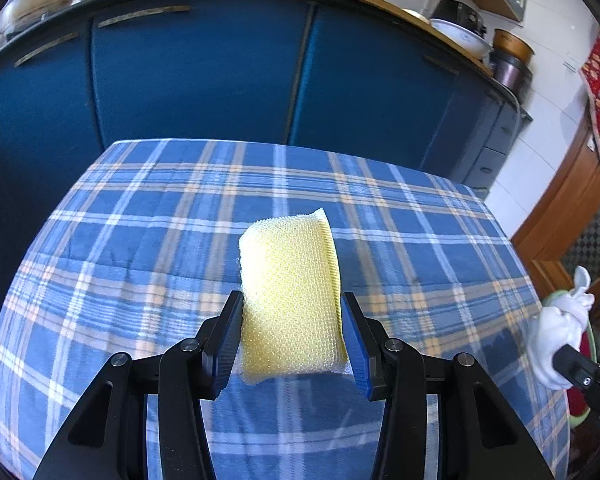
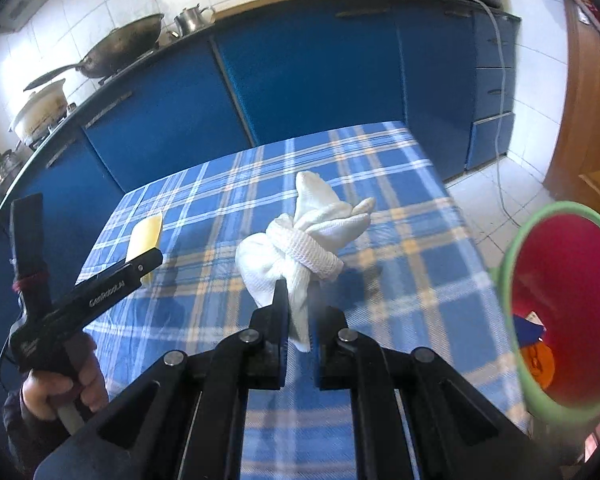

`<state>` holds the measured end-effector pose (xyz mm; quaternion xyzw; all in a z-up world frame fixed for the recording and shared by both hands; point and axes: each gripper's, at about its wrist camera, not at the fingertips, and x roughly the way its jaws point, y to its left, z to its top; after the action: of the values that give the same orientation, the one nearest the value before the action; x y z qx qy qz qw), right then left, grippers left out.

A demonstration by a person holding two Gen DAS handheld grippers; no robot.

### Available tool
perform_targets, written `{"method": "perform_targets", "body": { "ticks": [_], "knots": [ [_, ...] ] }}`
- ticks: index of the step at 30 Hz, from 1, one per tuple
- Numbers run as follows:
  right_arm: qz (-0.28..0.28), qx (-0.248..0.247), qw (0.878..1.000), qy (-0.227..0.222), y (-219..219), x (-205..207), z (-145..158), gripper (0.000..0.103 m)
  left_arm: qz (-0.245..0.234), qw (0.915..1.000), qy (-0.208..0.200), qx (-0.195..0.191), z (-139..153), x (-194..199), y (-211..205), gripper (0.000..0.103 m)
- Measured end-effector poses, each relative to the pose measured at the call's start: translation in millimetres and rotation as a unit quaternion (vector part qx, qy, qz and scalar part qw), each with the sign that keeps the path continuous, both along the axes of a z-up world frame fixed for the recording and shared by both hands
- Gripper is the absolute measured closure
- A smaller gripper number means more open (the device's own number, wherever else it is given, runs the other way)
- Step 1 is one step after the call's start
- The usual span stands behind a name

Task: Collect trash
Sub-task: 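Carry the sponge and gloves over the red bucket with both grippers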

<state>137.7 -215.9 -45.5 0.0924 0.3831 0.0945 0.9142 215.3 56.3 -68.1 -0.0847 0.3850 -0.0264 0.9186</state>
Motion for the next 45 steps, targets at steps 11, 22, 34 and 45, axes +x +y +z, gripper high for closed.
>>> {"method": "perform_targets", "body": {
  "ticks": [11, 22, 34, 45],
  "knots": [
    [-0.066, 0.012, 0.998, -0.007, -65.8, -44.5, 8.4, 0.092, -0.058, 0.9981, -0.018, 0.011, 20.8, -12.3, -37.2, 0.054],
    [-0.135, 0.038, 0.99, 0.001, -132.3, -67.4, 0.6, 0.092, -0.124, 0.9913, -0.04, 0.013, 55.1, -32.4, -96.6, 0.054],
    [-0.195, 0.051, 0.98, -0.006, -197.0, -91.0, -6.6, 0.092, -0.231, 0.9727, -0.019, 0.006, 54.9, -49.7, -197.4, 0.054],
    [-0.236, 0.063, 0.97, 0.011, -244.6, -99.6, -28.2, 0.091, -0.323, 0.9462, 0.0, 0.016, 33.2, -60.0, -293.3, 0.053]
  ]
}}
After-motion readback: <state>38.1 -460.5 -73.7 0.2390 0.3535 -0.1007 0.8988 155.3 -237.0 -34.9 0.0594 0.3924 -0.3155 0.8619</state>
